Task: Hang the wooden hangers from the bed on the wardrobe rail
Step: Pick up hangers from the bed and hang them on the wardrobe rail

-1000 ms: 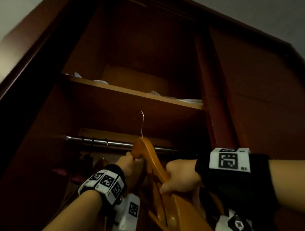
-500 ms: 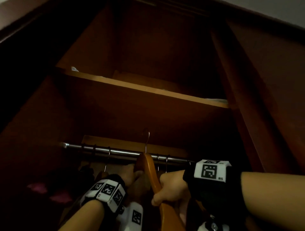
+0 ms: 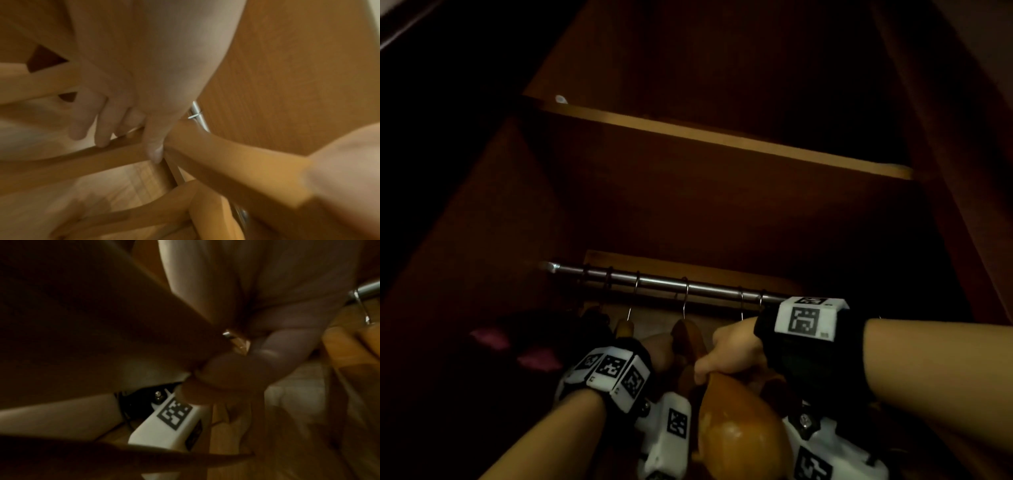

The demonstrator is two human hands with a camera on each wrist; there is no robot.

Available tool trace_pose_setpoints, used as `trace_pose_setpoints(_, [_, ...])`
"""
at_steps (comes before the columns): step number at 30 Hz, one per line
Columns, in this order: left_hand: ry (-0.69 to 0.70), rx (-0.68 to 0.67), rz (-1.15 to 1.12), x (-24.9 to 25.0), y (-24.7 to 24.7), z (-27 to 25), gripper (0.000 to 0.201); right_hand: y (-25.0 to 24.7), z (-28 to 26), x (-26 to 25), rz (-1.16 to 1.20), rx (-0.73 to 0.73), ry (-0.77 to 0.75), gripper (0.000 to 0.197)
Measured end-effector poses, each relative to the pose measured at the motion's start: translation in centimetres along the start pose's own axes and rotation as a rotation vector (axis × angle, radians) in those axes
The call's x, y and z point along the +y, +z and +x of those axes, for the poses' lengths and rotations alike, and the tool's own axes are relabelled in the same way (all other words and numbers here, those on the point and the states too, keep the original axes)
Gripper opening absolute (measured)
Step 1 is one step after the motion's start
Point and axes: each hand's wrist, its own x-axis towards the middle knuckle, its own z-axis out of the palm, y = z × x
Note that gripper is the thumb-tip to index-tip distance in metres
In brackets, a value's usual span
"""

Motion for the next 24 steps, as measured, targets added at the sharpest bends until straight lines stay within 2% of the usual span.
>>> trace_pose_setpoints(3, [0.013, -0.063, -0.095, -0.2, -0.3, -0.5, 0.037, 0.2, -0.5, -0.2, 0.017, 0.021, 0.019, 0.026])
trace_pose_setpoints(5, [0.02, -0.059, -0.173, -0.4, -0.5, -1.4, 0.036, 0.3, -1.0, -0.2, 0.046, 0.051, 0.023, 0.024])
trace_pose_setpoints(9, [0.03, 0.012, -0.475, -0.6, -0.7, -3.8, 0.03, 0.0, -2.7, 0.6, 0.075, 0.139, -0.003, 0.036])
trace_pose_setpoints(11, [-0.016, 0.025, -0.626, -0.5, -0.7, -5.7, 0.018, 0.1, -4.0, 1.4, 0.153, 0.143, 0.005, 0.031])
trace_pose_setpoints(13, [-0.048, -0.02, -0.735, 0.3, -0.9, -8.0, 0.021, 0.7, -5.4, 2.3, 0.296, 0.109, 0.007, 0.028])
trace_pose_setpoints(17, [-0.044, 0.07, -0.684, 2.2, -0.9, -12.1, 0.009, 3.1, -9.5, 3.4, 0.49, 0.118, -0.023, 0.028])
trace_pose_setpoints(21, [-0.034, 0.116, -0.667, 3.8, 0.1, -16.8, 0.03, 6.4, -14.0, 3.9, 0.586, 0.164, -0.056, 0.024])
trace_pose_setpoints(24, [0.01, 0.194, -0.521, 5.2, 1.4, -21.1, 0.036, 9.1, -17.6, 5.0, 0.684, 0.218, -0.08, 0.017])
